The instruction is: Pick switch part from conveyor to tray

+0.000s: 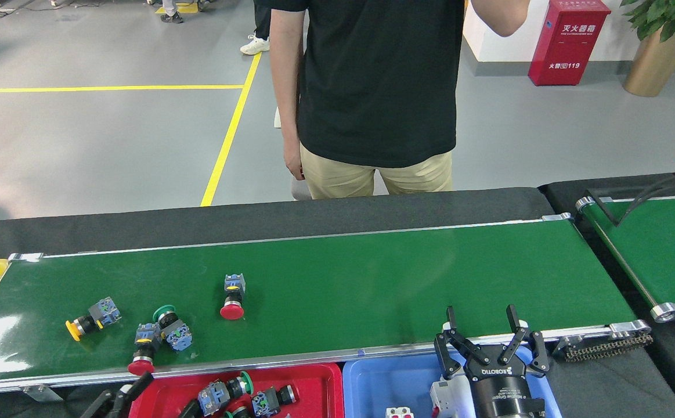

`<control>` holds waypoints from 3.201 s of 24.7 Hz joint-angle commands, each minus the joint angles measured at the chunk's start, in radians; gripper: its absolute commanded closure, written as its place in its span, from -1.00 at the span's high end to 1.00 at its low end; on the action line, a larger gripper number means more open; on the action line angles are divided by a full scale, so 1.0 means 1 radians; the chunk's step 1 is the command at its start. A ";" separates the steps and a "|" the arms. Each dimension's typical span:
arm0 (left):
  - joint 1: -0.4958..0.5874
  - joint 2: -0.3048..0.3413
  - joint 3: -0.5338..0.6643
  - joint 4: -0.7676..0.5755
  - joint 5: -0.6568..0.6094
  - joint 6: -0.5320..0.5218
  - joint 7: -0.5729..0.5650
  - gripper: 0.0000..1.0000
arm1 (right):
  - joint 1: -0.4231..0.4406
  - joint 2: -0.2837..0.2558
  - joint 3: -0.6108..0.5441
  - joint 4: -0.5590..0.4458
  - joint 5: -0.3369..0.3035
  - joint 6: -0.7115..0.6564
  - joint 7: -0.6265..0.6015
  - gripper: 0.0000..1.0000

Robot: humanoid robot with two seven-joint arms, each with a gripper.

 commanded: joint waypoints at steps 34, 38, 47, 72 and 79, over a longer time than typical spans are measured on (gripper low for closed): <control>-0.131 0.061 0.105 0.190 -0.005 0.210 -0.130 1.00 | -0.046 0.004 -0.021 -0.015 0.002 -0.070 0.016 1.00; -0.185 0.101 0.105 0.275 -0.005 0.254 -0.130 0.99 | -0.043 0.004 -0.023 -0.015 0.002 -0.070 0.016 1.00; -0.314 0.193 0.102 0.466 -0.005 0.300 -0.127 0.93 | -0.039 0.004 -0.021 -0.014 0.002 -0.073 0.016 1.00; 0.048 -0.013 -0.019 -0.022 0.087 -0.214 -0.117 -0.53 | -0.023 0.021 -0.021 -0.015 0.002 -0.067 0.022 1.00; 0.076 -0.071 -0.026 -0.022 0.088 -0.214 -0.111 1.00 | -0.022 0.019 -0.026 -0.015 0.001 -0.065 0.022 1.00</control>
